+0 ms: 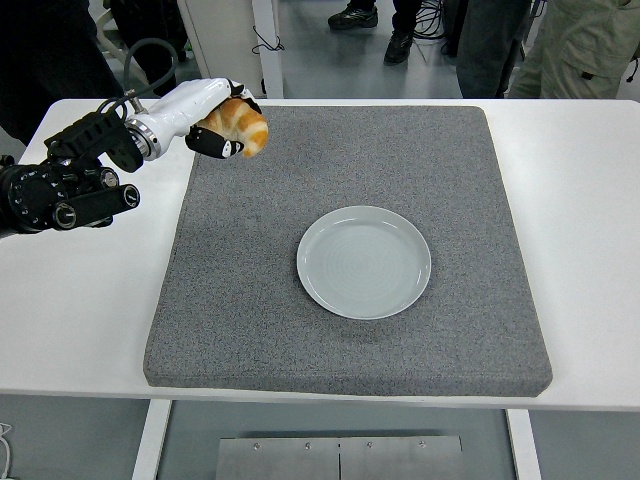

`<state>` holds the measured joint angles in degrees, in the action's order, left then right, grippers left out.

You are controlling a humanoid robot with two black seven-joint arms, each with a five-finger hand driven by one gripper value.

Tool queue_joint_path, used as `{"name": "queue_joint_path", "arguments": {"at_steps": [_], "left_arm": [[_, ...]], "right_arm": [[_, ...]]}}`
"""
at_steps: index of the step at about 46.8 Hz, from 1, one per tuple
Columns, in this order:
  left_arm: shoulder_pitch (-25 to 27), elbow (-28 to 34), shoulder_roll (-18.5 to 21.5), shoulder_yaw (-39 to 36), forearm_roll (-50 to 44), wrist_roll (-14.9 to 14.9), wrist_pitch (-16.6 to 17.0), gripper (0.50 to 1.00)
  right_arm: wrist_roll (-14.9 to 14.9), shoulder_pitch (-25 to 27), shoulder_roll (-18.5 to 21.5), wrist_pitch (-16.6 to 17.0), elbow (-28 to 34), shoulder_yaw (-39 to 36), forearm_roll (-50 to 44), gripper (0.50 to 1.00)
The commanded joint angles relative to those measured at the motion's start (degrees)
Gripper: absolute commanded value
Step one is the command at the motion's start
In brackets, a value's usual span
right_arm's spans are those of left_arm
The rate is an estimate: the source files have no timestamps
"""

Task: Place the bread on the plate

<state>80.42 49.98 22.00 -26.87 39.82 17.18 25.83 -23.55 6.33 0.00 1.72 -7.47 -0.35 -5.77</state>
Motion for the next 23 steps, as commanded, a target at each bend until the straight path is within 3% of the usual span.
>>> {"name": "queue_joint_path", "arguments": {"at_steps": [1, 23], "left_arm": [[1.41, 0.03, 0.42, -0.02, 0.0, 0.13, -0.08, 0.5], [5.71, 0.02, 1.38, -0.55, 0.09, 0.13, -0.61, 0.5]], "right_arm": [[0.0, 0.0, 0.0, -0.05, 0.0, 0.0, -0.03, 1.0], [0.0, 0.0, 0.0, -0.05, 0.0, 0.0, -0.03, 1.0]]}}
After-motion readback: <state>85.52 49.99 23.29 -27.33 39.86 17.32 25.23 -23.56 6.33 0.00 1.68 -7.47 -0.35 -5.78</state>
